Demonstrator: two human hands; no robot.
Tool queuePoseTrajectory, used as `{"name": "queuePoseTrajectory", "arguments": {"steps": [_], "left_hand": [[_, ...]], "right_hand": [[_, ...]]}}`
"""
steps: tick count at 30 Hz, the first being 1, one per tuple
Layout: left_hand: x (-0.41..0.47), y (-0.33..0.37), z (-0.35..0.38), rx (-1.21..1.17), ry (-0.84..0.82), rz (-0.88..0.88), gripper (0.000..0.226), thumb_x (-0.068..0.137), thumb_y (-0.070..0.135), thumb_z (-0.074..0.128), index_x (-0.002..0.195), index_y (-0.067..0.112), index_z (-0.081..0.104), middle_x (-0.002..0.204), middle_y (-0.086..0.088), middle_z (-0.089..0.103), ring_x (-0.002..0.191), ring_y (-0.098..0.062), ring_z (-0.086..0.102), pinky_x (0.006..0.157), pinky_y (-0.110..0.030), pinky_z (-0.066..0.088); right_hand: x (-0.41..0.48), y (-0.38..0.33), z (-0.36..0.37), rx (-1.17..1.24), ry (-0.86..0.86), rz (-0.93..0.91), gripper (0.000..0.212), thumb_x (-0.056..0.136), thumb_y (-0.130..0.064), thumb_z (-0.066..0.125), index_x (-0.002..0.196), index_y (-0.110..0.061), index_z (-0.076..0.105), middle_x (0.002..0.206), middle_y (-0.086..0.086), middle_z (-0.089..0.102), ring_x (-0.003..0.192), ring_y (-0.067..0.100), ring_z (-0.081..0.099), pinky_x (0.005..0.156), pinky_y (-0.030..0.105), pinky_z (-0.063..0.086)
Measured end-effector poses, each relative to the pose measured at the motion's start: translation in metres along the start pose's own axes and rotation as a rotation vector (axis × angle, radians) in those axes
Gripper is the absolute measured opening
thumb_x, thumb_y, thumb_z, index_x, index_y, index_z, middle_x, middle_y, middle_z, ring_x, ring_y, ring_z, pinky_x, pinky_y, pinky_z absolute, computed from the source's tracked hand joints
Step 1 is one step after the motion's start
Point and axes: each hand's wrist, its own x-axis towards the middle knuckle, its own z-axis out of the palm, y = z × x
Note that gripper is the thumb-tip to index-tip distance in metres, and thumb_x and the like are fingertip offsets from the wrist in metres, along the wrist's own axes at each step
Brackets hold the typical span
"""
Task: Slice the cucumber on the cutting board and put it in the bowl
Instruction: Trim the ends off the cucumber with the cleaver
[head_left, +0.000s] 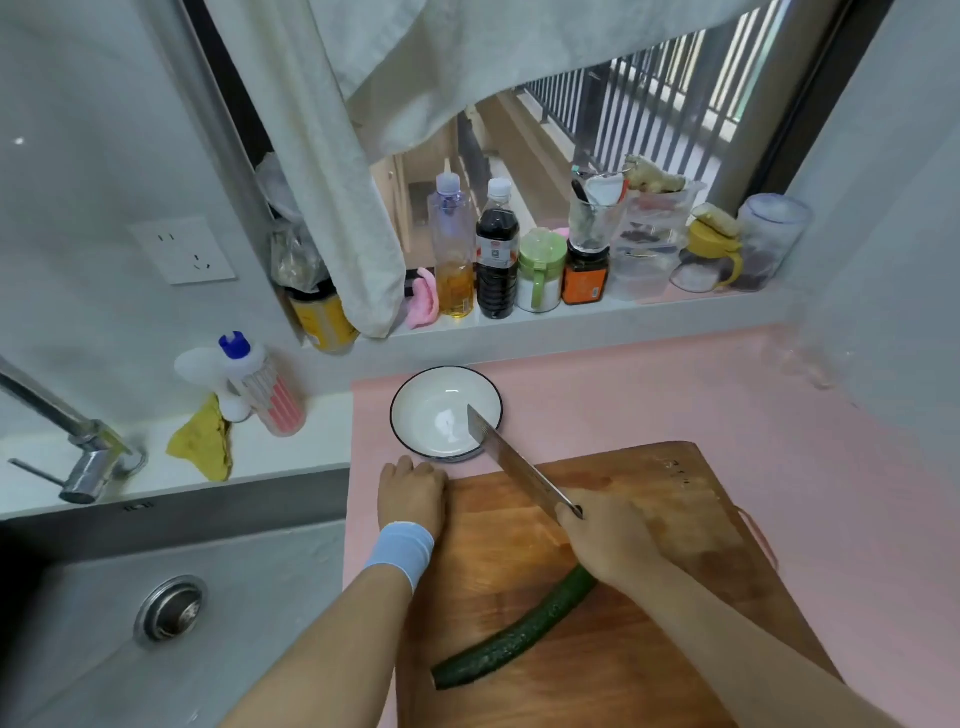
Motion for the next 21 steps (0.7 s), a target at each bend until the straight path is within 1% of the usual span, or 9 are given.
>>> {"name": "queuePoseTrajectory", "arguments": {"steps": [3, 7, 12, 14, 15, 17, 18, 19, 21], "left_hand": [[-0.002, -0.003, 0.006, 0.065, -0.005, 0.074, 0.027, 0.087, 0.022, 0.048, 0.092, 0.025, 0.074, 0.091, 0.006, 0.069, 0.090, -0.025, 0.051, 0.077, -0.035, 0.031], [-0.013, -0.002, 0.000, 0.019, -0.002, 0.115, 0.037, 0.091, 0.042, 0.041, 0.098, 0.027, 0.074, 0.098, 0.007, 0.068, 0.096, -0.025, 0.049, 0.083, -0.036, 0.030], [-0.038, 0.011, -0.007, -0.161, 0.095, 0.067, 0.029, 0.084, 0.042, 0.053, 0.096, 0.026, 0.074, 0.095, 0.004, 0.066, 0.092, -0.025, 0.053, 0.079, -0.037, 0.037], [-0.051, 0.028, -0.011, -0.300, 0.026, 0.079, 0.027, 0.086, 0.044, 0.052, 0.102, 0.031, 0.068, 0.103, 0.007, 0.062, 0.098, -0.022, 0.055, 0.082, -0.034, 0.042], [-0.058, 0.038, -0.014, -0.426, -0.036, 0.075, 0.024, 0.084, 0.046, 0.052, 0.100, 0.034, 0.065, 0.102, 0.011, 0.061, 0.097, -0.018, 0.057, 0.082, -0.033, 0.046], [-0.073, 0.062, -0.019, -0.694, -0.199, 0.045, 0.020, 0.076, 0.048, 0.057, 0.088, 0.032, 0.059, 0.091, 0.014, 0.062, 0.086, -0.012, 0.060, 0.079, -0.033, 0.052], [-0.081, 0.073, -0.018, -0.755, -0.247, 0.057, 0.025, 0.072, 0.050, 0.059, 0.086, 0.031, 0.057, 0.087, 0.014, 0.062, 0.082, -0.012, 0.060, 0.078, -0.033, 0.053], [-0.089, 0.085, -0.017, -0.765, -0.284, 0.091, 0.031, 0.068, 0.054, 0.061, 0.086, 0.030, 0.055, 0.085, 0.013, 0.062, 0.079, -0.012, 0.060, 0.077, -0.032, 0.053], [-0.106, 0.105, -0.016, -0.678, -0.310, 0.162, 0.036, 0.065, 0.055, 0.063, 0.089, 0.030, 0.051, 0.088, 0.013, 0.059, 0.079, -0.013, 0.057, 0.073, -0.030, 0.052]], "right_hand": [[0.000, -0.002, 0.002, 0.011, 0.010, 0.026, 0.037, 0.101, -0.028, 0.043, 0.064, -0.022, 0.039, 0.056, -0.006, 0.045, 0.049, 0.012, 0.039, 0.048, 0.026, 0.029], [-0.004, -0.003, 0.001, 0.032, 0.008, 0.035, 0.035, 0.100, -0.029, 0.043, 0.066, -0.021, 0.040, 0.058, -0.006, 0.046, 0.052, 0.014, 0.041, 0.050, 0.029, 0.031], [-0.016, 0.005, -0.013, 0.024, 0.000, 0.019, 0.034, 0.100, -0.030, 0.042, 0.067, -0.021, 0.042, 0.058, -0.006, 0.047, 0.053, 0.015, 0.044, 0.052, 0.031, 0.031], [-0.022, 0.013, -0.018, 0.003, -0.001, 0.008, 0.034, 0.099, -0.031, 0.042, 0.068, -0.020, 0.045, 0.058, -0.005, 0.048, 0.054, 0.017, 0.048, 0.052, 0.031, 0.032], [-0.024, 0.019, -0.021, -0.009, -0.002, 0.013, 0.035, 0.099, -0.033, 0.042, 0.068, -0.019, 0.046, 0.057, -0.004, 0.049, 0.054, 0.018, 0.049, 0.052, 0.032, 0.033], [-0.030, 0.032, -0.027, -0.029, -0.008, 0.049, 0.040, 0.100, -0.035, 0.042, 0.065, -0.018, 0.046, 0.055, -0.004, 0.050, 0.052, 0.019, 0.050, 0.051, 0.031, 0.034], [-0.033, 0.039, -0.029, -0.033, -0.009, 0.062, 0.041, 0.101, -0.036, 0.042, 0.063, -0.018, 0.046, 0.054, -0.004, 0.050, 0.051, 0.019, 0.050, 0.051, 0.031, 0.034], [-0.036, 0.047, -0.031, -0.037, -0.010, 0.064, 0.042, 0.101, -0.036, 0.042, 0.063, -0.019, 0.046, 0.055, -0.004, 0.051, 0.052, 0.019, 0.051, 0.051, 0.030, 0.035], [-0.043, 0.061, -0.035, -0.053, -0.024, 0.050, 0.039, 0.102, -0.035, 0.041, 0.066, -0.020, 0.048, 0.059, -0.004, 0.054, 0.055, 0.019, 0.053, 0.053, 0.031, 0.036]]}}
